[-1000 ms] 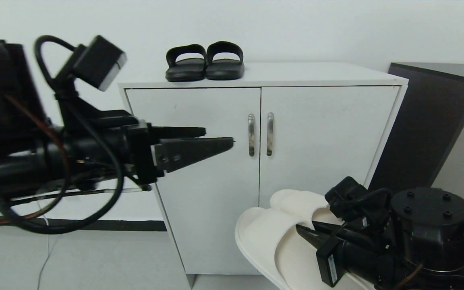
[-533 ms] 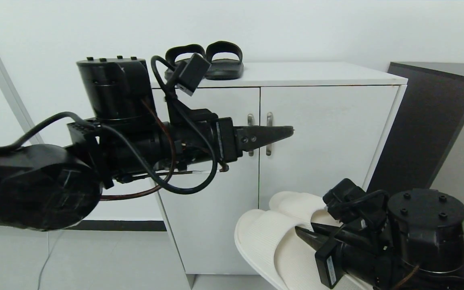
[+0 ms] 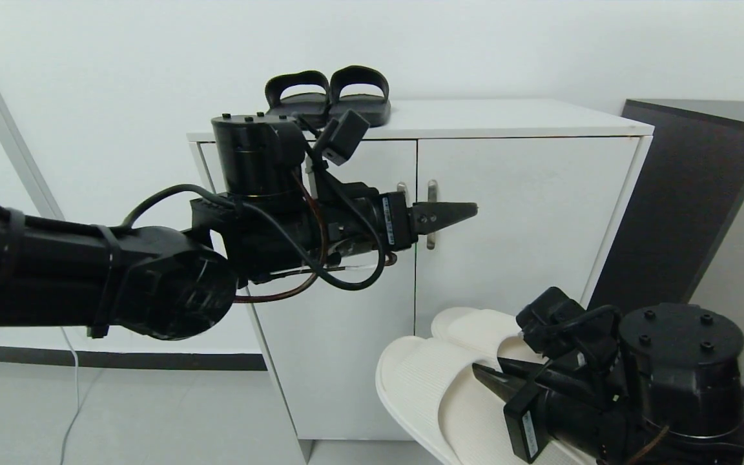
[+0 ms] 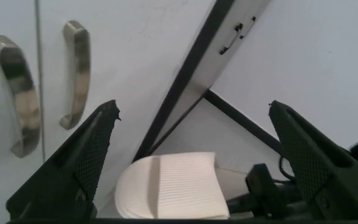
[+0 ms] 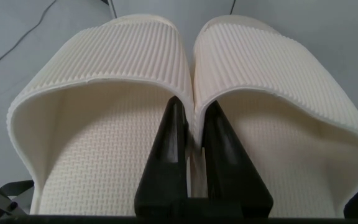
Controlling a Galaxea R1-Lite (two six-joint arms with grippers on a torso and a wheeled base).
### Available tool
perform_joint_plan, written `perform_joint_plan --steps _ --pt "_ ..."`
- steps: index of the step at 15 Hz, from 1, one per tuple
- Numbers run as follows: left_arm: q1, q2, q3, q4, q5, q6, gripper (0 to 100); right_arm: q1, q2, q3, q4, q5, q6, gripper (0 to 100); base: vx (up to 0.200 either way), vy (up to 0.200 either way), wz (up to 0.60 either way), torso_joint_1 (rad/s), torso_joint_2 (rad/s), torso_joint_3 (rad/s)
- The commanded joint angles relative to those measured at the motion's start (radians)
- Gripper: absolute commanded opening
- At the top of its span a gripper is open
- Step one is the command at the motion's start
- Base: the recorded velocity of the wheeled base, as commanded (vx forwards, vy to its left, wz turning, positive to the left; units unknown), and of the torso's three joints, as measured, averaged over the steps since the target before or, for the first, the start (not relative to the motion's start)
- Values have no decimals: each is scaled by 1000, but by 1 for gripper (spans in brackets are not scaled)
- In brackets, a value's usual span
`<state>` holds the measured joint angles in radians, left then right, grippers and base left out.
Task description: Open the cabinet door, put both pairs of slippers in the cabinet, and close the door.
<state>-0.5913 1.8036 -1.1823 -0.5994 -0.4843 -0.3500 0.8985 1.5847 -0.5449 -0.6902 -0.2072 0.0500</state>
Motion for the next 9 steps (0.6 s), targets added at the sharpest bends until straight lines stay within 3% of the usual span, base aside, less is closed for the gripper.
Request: perform_joint_plan --steps 1,5,9 --pt "-1 29 -25 0 23 0 100 0 3 0 0 0 -1 0 0 0 0 0 0 0" --pt "1 109 -105 1 98 0 100 0 3 3 0 0 1 0 0 0 0 0 0 0" --pt "5 151 -148 3 105 5 100 0 3 5 0 0 -1 0 0 0 0 0 0 0"
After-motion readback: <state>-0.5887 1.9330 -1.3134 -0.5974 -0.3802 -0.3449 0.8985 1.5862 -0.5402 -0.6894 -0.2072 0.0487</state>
